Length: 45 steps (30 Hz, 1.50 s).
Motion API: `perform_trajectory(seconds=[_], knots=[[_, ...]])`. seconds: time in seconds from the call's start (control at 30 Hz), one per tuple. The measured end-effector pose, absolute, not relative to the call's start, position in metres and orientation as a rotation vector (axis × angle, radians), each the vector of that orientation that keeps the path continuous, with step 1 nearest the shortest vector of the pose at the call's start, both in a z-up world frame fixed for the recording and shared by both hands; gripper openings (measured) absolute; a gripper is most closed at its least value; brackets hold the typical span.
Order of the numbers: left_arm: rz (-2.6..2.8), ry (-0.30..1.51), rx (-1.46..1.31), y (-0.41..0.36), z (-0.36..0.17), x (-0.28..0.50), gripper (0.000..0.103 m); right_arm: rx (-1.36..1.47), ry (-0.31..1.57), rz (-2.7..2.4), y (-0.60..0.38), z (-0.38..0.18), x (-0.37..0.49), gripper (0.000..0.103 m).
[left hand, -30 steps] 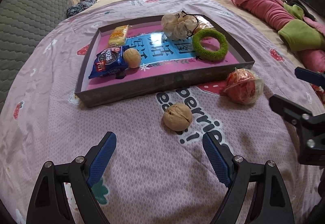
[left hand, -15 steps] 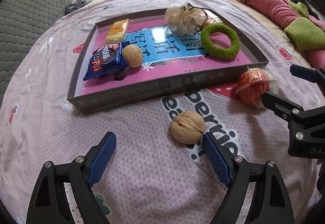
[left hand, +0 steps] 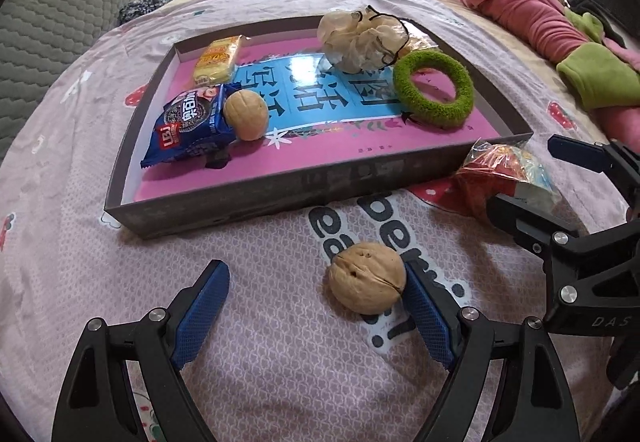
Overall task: Organize objects
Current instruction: 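Grasp the second walnut with the left tool while the right tool grasps the wrapped blue egg toy, then carry the walnut and wrapped egg toy with both tools over the tray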
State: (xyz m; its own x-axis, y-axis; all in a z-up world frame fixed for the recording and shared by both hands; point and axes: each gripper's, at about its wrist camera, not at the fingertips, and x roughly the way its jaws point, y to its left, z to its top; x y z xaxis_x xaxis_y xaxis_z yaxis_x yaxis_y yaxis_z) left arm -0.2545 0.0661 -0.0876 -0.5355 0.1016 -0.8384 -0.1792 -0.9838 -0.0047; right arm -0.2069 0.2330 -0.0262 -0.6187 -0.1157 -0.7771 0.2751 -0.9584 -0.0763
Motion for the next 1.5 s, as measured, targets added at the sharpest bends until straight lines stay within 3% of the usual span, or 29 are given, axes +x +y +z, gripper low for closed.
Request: perform_trajectory(seconds=[0.13, 0.17, 0.27, 0.4, 0.47, 1.0, 1.5], knots=[[2.603, 0.077, -1.410, 0.063, -0.090, -0.257, 0.085, 1.245, 0.212, -2.595, 0.232, -0.031, -0.212, 0.086], [2.599, 0.072, -1.407, 0.063, -0.090, -0.257, 0.083, 1.244, 0.203, -2.586, 0.231, -0.032, -0.212, 0.078], [2.583, 0.065, -1.389, 0.065, -0.090, -0.257, 0.065, 1.245, 0.191, -2.549, 0.225, -0.037, -0.212, 0.053], [2.564, 0.053, -1.379, 0.066, -0.090, -0.257, 0.052, 1.226, 0.174, -2.542, 0.225, -0.036, -0.208, 0.052], [2.563, 0.045, -1.368, 0.065, -0.089, -0.255, 0.035, 1.204, 0.130, -2.546, 0.229, -0.034, -0.206, 0.052], [2.581, 0.058, -1.340, 0.059, -0.082, -0.246, 0.035, 1.137, 0.006, -2.522, 0.234, -0.022, -0.193, 0.052], [2.649, 0.057, -1.267, 0.042, -0.032, -0.238, 0.035, 1.054, -0.010, -2.564, 0.229, 0.025, -0.177, 0.052]])
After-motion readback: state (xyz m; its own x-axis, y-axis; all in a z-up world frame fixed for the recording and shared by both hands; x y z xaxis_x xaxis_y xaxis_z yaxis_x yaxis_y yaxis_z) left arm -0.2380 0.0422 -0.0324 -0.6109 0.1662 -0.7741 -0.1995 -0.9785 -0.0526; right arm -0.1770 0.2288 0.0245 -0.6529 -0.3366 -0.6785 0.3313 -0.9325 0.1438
